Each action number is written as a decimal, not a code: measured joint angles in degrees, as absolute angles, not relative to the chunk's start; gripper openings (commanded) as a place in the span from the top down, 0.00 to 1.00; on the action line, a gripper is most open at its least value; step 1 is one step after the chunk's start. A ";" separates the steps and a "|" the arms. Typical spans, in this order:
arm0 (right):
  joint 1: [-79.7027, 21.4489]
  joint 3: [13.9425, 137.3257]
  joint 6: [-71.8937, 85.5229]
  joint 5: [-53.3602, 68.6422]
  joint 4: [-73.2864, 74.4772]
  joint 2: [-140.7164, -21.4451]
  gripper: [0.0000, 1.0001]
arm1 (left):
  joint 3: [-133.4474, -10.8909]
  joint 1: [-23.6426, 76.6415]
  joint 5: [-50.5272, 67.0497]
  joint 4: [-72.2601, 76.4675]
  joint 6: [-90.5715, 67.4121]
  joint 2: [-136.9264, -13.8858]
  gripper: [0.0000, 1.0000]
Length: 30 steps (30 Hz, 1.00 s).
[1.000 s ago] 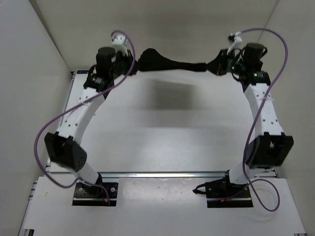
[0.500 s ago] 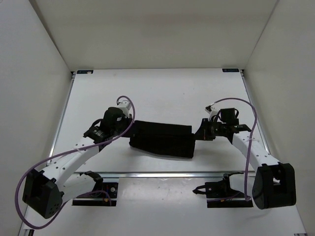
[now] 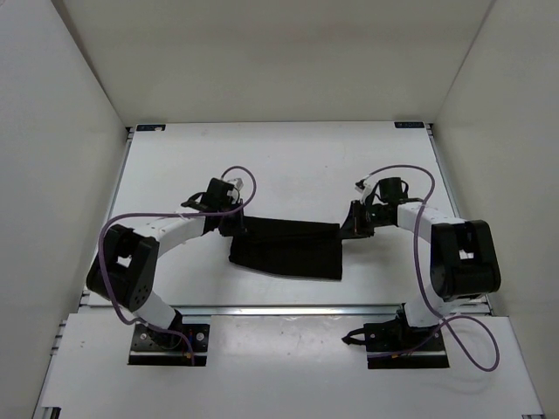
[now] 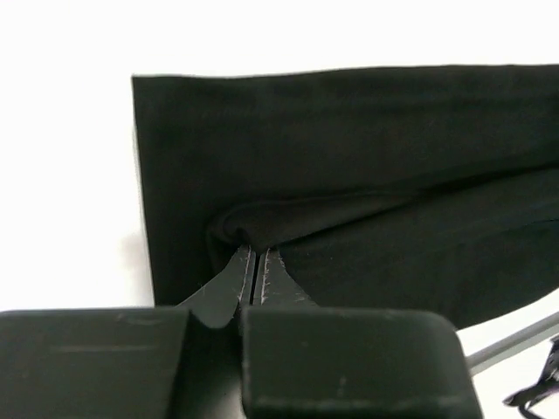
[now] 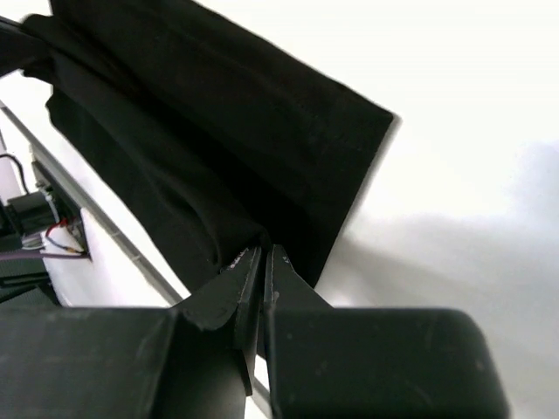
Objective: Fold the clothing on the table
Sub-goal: Fold the skirt
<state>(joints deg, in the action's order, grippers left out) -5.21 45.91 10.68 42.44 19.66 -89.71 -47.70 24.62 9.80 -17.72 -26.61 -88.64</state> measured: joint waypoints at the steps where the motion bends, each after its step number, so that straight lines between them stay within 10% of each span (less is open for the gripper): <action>1: -5.21 46.61 10.50 42.24 19.73 -90.45 0.99 | -48.75 24.56 9.80 -17.69 -26.57 -89.25 0.99; 8: -4.71 51.20 10.50 41.21 17.15 -92.07 0.95 | -55.66 23.18 8.49 -16.91 -25.82 -91.77 0.80; 13: -3.51 55.05 10.44 41.15 16.73 -95.26 0.61 | -58.33 21.19 8.05 -15.29 -25.04 -94.08 0.02; 24: -2.61 52.75 10.39 38.94 15.46 -90.00 0.62 | -59.86 21.28 2.57 -15.20 -22.02 -90.80 0.07; 27: -2.98 47.09 11.57 38.52 14.50 -86.54 0.81 | -54.68 24.05 1.23 -13.41 -21.87 -85.36 0.34; 30: -3.73 42.48 13.54 38.04 14.50 -84.64 0.63 | -49.19 26.48 0.95 -11.38 -22.22 -79.96 0.54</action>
<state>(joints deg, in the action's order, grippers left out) -3.73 42.48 13.54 38.04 14.50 -84.64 -49.19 26.48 0.95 -11.38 -22.22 -79.96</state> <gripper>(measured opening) 0.242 0.549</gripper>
